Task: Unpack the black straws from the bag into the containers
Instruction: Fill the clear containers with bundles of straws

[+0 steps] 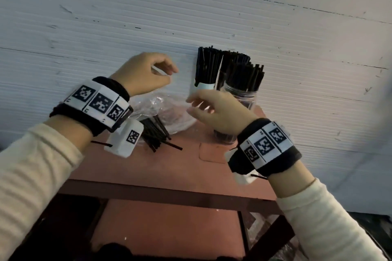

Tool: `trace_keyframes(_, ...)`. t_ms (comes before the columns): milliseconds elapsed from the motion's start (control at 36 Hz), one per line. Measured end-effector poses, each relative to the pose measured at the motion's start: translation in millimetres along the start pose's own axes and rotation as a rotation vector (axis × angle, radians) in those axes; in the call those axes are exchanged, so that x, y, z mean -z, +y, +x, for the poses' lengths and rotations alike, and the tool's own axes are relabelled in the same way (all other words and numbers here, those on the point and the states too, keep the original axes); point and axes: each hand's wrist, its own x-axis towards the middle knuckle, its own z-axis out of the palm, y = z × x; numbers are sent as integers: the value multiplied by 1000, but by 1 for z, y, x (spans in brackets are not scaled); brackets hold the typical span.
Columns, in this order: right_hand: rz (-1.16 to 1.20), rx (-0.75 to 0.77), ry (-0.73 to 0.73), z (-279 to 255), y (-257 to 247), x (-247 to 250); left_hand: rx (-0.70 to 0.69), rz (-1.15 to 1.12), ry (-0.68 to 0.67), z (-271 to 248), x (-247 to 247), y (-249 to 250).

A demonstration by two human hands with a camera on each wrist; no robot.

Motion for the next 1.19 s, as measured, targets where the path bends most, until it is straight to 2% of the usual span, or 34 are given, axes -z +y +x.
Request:
trace_keyframes(56, 15, -109, -222, 2, -8, -12, 52, 46, -37, -9, 11, -15)
trace_keyframes(111, -6, -165, -389, 7, -15, -24, 118, 103, -138, -17, 20, -29)
trace_keyframes(222, 34, -220, -586, 16, -20, -47, 233, 139, -384, -37, 27, -45)
trace_keyframes(278, 21, -215, -643, 19, -21, -54, 256, 133, -459, -44, 27, -50)
trace_keyframes(361, 23, -135, -557, 24, -27, -55, 226, 135, -455, -49, 25, -52)
trace_keyframes(444, -64, -50, -362, 31, -31, -56, 205, 200, -313, -47, 21, -56)
trace_keyframes(500, -88, -28, -306, 36, -34, -60, 187, 199, -240, -46, 21, -56)
trace_keyframes(639, -79, -100, -382, 49, -43, -68, 174, 209, -169, -44, 18, -53)
trace_keyframes(750, -244, -125, -440, 57, -45, -79, 155, 192, -203, -42, 15, -60)
trace_keyframes(805, -224, -123, -456, 59, -46, -84, 151, 172, -238, -41, 15, -60)
trace_keyframes(944, -258, -231, -504, 65, -40, -97, 145, 138, -252, -37, 19, -66)
trace_keyframes(1194, -267, -99, -559, 67, -43, -100, 142, 103, -263, -38, 23, -73)
